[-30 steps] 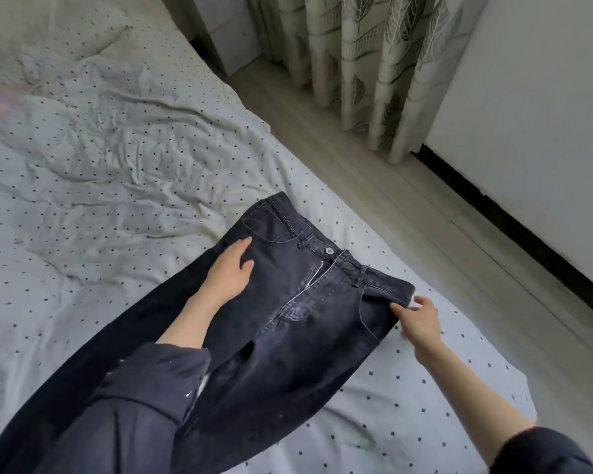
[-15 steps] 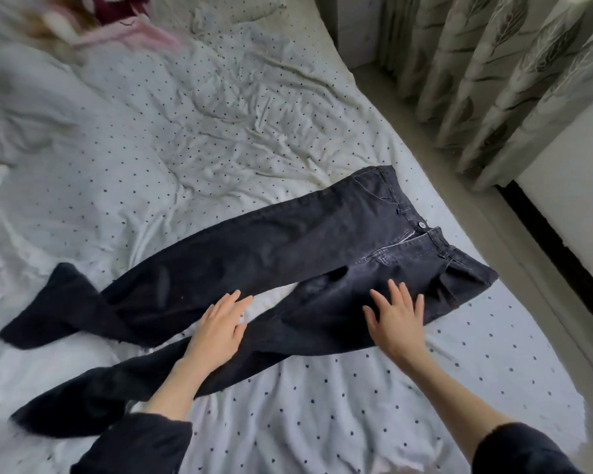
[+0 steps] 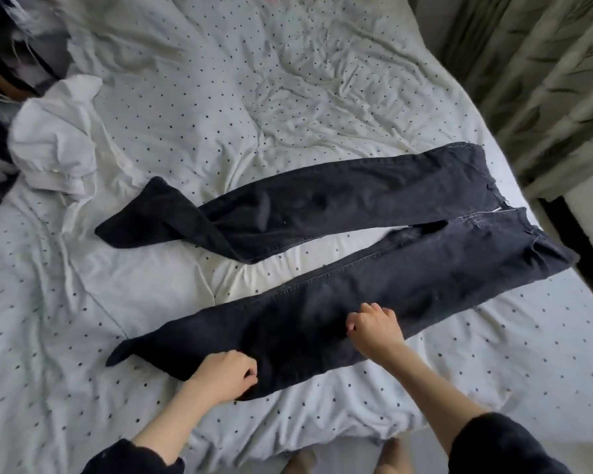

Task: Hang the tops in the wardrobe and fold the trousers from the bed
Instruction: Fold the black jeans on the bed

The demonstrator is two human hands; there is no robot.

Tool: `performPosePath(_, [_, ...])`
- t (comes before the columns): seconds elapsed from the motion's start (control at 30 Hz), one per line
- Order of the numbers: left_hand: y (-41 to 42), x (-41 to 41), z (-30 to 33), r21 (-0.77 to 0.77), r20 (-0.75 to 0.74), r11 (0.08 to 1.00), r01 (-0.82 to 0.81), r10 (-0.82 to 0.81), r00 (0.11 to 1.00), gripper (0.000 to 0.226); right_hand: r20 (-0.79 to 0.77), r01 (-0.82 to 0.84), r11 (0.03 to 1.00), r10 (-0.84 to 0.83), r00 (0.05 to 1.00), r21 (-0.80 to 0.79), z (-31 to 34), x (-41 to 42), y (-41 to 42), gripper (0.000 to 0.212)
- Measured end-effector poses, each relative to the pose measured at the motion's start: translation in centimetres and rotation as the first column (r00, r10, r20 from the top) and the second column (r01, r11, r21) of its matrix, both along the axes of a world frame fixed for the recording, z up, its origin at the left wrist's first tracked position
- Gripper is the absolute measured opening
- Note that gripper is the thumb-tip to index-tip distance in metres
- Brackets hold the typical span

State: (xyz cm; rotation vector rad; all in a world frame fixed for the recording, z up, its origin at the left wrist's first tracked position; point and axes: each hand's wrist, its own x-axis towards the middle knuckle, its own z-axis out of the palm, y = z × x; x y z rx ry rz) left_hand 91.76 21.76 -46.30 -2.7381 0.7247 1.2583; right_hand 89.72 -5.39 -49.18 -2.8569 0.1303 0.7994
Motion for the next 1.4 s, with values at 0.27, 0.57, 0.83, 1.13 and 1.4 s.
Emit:
performPosePath(0.27, [5.4,4.1,-2.2,-0.121,0.473,0.977,-0.173,0.210,0.856,0.066,0.419,0.001,1.000,-0.014,0.908,0.031,0.2,0.1,5.4,0.023])
performPosePath(0.57, [16.3,4.8,-0.8,-0.098,0.081,0.877,-0.470,0.478,0.875,0.003,0.085,-0.339,0.937,0.332,0.939,0.084,0.2,7.8,15.5,0.046])
performPosePath(0.83, [19.6,9.1,5.8,-0.050,-0.235,0.807,-0.588,0.563,0.792,0.026,0.009,-0.229,0.959,0.231,0.973,0.166,3.4,10.9,16.7,0.046])
performPosePath(1.13, [20.1,11.0,-1.0,-0.012,0.293,0.847,-0.531,0.511,0.808,0.043,0.388,-0.214,0.969,0.150,0.909,0.126,0.7,13.0,19.5,0.029])
performPosePath(1.4, [14.9,20.4,-1.9,-0.426,0.625,0.902,-0.068,0.348,0.699,0.071,0.408,0.003,0.980,-0.087,0.909,0.201,-0.6,20.0,21.8,0.052])
